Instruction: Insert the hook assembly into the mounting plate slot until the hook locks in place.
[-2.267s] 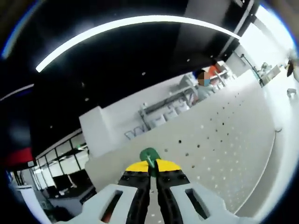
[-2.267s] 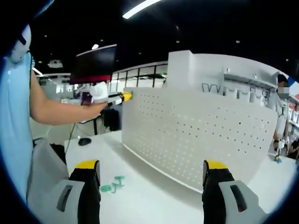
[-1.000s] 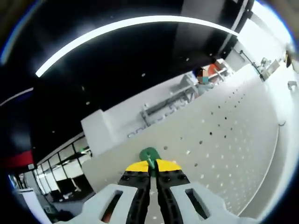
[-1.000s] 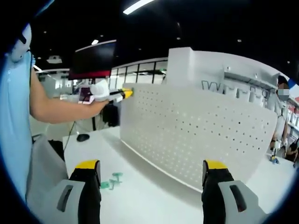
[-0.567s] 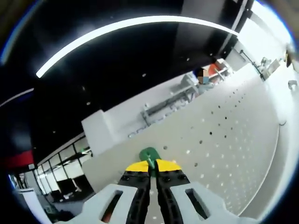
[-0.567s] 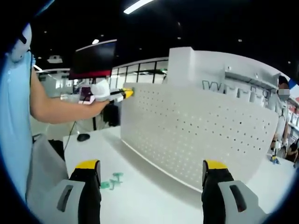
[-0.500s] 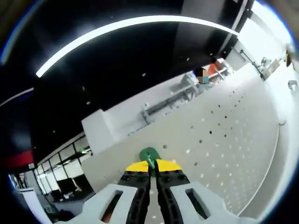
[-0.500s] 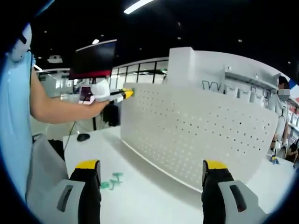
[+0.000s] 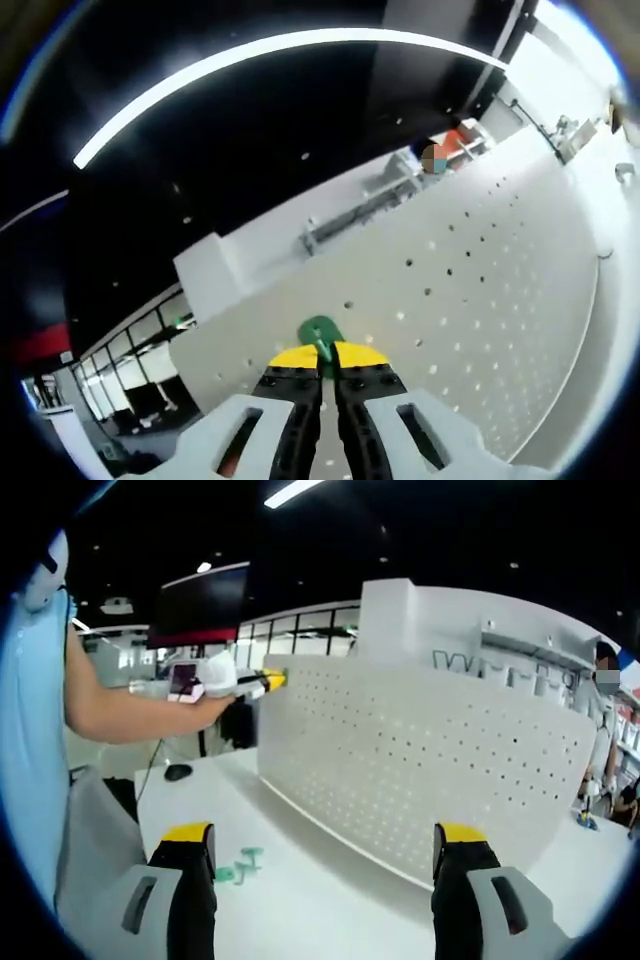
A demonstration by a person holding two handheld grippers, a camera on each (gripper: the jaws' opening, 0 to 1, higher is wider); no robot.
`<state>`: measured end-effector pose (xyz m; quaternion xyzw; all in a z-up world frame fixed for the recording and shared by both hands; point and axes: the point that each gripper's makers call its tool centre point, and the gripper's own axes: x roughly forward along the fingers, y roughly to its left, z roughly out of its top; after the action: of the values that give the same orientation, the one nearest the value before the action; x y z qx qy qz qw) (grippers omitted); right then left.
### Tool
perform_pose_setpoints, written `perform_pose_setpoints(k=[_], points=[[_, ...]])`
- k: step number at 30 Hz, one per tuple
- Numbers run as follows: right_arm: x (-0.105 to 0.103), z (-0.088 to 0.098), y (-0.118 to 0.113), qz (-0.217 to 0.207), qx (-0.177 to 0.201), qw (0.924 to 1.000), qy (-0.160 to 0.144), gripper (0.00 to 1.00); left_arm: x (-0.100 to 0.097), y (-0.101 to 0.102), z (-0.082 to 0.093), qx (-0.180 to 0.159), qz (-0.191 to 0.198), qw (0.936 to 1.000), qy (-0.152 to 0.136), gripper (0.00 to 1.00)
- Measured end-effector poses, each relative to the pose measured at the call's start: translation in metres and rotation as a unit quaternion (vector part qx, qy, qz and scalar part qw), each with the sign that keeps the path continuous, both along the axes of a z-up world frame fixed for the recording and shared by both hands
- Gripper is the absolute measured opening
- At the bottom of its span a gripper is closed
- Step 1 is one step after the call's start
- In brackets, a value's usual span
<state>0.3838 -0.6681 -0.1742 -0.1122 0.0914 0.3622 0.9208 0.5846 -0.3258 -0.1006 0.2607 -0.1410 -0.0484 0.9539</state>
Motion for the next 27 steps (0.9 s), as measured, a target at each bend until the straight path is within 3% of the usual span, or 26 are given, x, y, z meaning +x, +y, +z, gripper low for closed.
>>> perform_pose_setpoints(k=[9,27], points=[[0.0012,0.0003,0.0014,0.002,-0.002,1.0000,-0.001,0.91,0.0007,0.0012,-0.0020,-0.011,-0.002,0.9999,0.012,0.05],[-0.0027,0.0027,0.0015,0.003,-0.002,1.0000,-0.004,0.91,-0.0046,0.0007,-0.0083,-0.027,-0.012,0.9990,0.033,0.19]])
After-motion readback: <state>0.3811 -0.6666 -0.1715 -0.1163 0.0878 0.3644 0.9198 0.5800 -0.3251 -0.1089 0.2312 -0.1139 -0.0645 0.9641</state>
